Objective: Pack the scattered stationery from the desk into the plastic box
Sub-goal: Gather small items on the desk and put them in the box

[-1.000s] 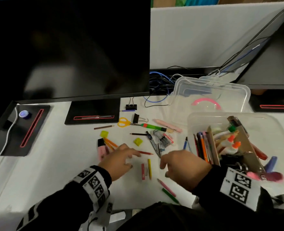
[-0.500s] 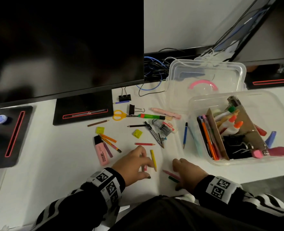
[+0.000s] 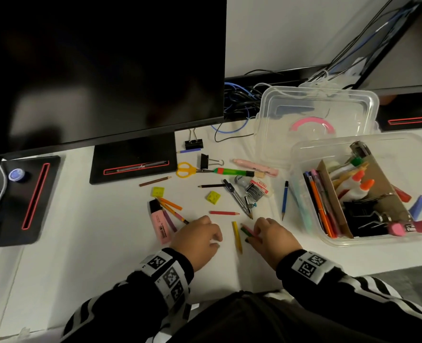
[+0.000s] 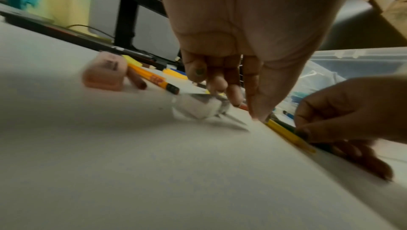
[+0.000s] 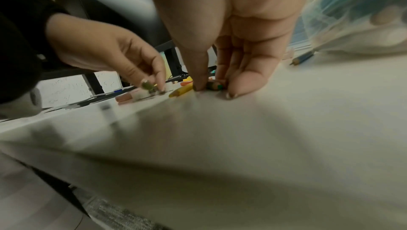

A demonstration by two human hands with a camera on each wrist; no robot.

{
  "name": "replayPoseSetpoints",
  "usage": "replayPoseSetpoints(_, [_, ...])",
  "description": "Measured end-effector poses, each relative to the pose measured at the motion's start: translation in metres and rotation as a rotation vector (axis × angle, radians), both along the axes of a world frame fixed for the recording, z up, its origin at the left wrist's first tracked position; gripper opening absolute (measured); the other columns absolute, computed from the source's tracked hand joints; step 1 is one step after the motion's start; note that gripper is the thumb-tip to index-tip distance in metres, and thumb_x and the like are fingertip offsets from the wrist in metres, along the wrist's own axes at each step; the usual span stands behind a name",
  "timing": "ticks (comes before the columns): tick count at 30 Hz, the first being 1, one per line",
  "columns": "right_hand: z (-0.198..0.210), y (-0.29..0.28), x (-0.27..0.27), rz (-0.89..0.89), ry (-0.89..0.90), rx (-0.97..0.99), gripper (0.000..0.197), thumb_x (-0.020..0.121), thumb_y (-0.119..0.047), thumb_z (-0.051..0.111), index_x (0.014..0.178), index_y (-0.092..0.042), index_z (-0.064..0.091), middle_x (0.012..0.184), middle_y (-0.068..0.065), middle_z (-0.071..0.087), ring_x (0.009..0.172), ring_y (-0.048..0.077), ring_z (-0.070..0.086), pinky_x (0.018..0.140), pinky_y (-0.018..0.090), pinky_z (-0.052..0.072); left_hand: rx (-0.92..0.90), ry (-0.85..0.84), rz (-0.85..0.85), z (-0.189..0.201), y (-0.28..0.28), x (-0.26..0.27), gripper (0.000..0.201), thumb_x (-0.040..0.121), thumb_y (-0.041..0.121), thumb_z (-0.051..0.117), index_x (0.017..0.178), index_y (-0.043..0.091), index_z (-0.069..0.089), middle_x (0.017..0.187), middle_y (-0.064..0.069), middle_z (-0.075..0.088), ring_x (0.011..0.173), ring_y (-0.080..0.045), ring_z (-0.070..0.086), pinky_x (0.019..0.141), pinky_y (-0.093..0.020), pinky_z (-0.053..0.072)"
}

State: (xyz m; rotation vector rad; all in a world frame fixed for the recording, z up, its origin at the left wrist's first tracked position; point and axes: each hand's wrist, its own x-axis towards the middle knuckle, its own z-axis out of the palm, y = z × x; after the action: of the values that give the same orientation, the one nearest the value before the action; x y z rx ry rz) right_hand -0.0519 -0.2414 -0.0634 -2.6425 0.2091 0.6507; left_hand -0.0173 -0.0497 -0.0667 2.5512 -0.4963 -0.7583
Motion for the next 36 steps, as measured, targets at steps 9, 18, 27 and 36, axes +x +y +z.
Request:
replayPoseSetpoints(9, [-0.001, -0.001, 0.002, -0.107, 0.032, 0.020, 0.029, 0.085, -0.046, 0.060, 0.088, -0.020, 0.047, 0.092, -0.004, 0.047, 0.080, 0.016, 0.045, 0.068, 0.024, 0.034, 0.102, 0.018, 0.109, 0.002, -0.054, 0.003, 0.020, 0.088, 0.034, 0.057, 0.094, 0.016, 0.056, 0.100, -0.004, 0.062, 0.096, -0.023, 0.058, 0.080, -0.032, 0.047])
replayPoseSetpoints(18, [-0.004, -0.006, 0.004, -0.175, 0.066, 0.069, 0.025, 0.086, -0.041, 0.062, 0.086, -0.020, 0.050, 0.088, -0.003, 0.049, 0.079, 0.016, 0.045, 0.066, 0.024, 0.032, -0.023, 0.156, 0.281, -0.002, -0.047, 0.010, 0.005, 0.079, 0.020, 0.064, 0.079, 0.015, 0.064, 0.077, -0.002, 0.059, 0.080, -0.026, 0.064, 0.065, -0.033, 0.056])
replayPoseSetpoints(27, [0.001, -0.011, 0.000, -0.188, 0.015, 0.067, 0.017, 0.094, -0.036, 0.049, 0.089, -0.021, 0.054, 0.085, -0.003, 0.053, 0.076, 0.014, 0.047, 0.062, 0.023, 0.035, -0.302, 0.302, 0.407, 0.005, -0.028, 0.011, 0.017, 0.086, 0.009, 0.057, 0.102, 0.014, 0.055, 0.079, -0.003, 0.052, 0.049, -0.013, 0.054, 0.039, -0.024, 0.046])
replayPoseSetpoints(36, [0.004, -0.003, 0.003, -0.021, 0.109, -0.007, 0.025, 0.086, -0.041, 0.061, 0.076, -0.027, 0.043, 0.088, -0.004, 0.049, 0.080, 0.016, 0.046, 0.065, 0.023, 0.035, -0.541, 0.001, 0.318, 0.016, -0.007, 0.025, 0.022, 0.084, 0.010, 0.068, 0.095, 0.028, 0.074, 0.094, 0.004, 0.043, 0.074, -0.006, 0.050, 0.061, -0.015, 0.051])
